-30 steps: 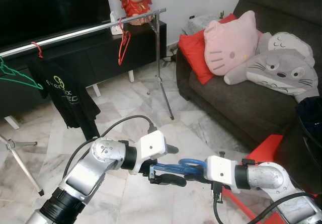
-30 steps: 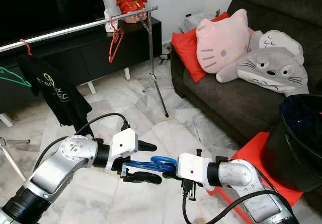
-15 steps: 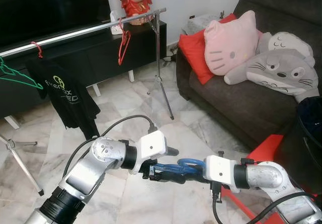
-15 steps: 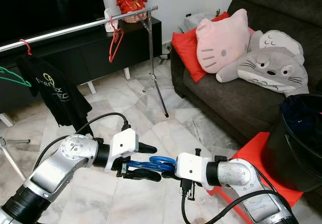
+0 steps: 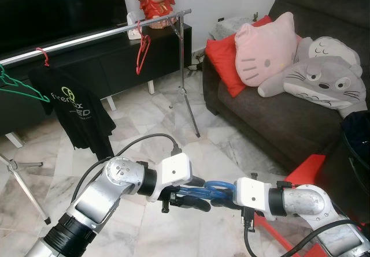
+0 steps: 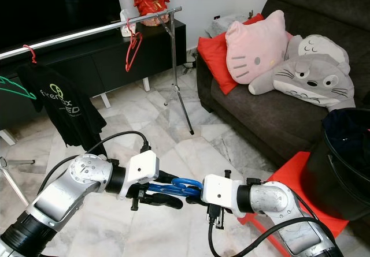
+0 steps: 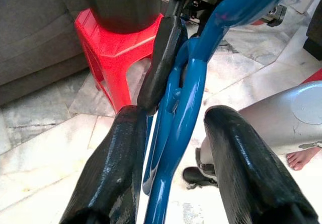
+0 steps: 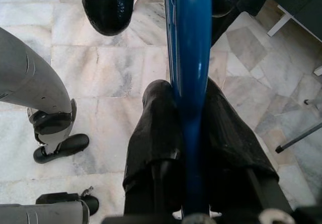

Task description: Hang hanger

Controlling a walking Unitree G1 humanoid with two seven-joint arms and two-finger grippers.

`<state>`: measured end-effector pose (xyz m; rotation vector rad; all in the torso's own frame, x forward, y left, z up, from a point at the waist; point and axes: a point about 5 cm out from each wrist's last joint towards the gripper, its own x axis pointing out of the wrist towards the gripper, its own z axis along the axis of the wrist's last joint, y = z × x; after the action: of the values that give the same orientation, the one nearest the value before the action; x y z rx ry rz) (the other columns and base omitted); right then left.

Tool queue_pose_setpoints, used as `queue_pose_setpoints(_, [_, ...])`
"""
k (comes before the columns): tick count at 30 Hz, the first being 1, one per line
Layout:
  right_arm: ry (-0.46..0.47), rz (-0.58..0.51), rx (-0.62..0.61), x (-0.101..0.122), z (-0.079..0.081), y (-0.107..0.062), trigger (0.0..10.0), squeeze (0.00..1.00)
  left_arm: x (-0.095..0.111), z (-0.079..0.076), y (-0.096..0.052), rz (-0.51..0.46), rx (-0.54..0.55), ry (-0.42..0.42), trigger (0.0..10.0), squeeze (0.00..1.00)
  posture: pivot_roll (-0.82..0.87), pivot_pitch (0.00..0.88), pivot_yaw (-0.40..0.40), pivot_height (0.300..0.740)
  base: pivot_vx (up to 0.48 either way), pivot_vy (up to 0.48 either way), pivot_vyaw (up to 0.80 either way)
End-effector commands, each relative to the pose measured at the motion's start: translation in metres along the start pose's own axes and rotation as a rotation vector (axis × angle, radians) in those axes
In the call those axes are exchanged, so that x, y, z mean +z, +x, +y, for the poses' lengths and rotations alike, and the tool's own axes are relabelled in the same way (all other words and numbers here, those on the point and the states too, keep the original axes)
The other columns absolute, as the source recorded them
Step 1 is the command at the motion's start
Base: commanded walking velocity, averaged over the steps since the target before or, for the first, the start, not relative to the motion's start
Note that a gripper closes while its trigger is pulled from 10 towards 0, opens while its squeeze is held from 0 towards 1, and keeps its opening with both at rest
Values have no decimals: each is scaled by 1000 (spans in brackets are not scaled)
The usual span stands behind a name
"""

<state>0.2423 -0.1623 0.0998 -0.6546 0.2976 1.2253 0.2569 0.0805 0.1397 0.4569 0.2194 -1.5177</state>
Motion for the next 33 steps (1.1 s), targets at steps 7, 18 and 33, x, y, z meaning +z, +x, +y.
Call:
queue_pose_setpoints(7, [-45, -34, -25, 13, -8, -3, 10000, 0, 1, 0, 1, 23, -19, 18, 0, 0, -185, 0, 45, 740, 0, 0, 0])
queue_pose_setpoints(18, [-44, -39, -32, 15, -10, -3, 10000, 0, 1, 0, 1, 28, -19, 28, 0, 0, -186, 0, 44, 740, 0, 0, 0])
queue_pose_setpoints(33, [-29, -45, -45, 14, -10, -1, 10000, 1000, 2, 3, -2, 42, -25, 48, 0, 0, -185, 0, 47, 740, 0, 0, 0])
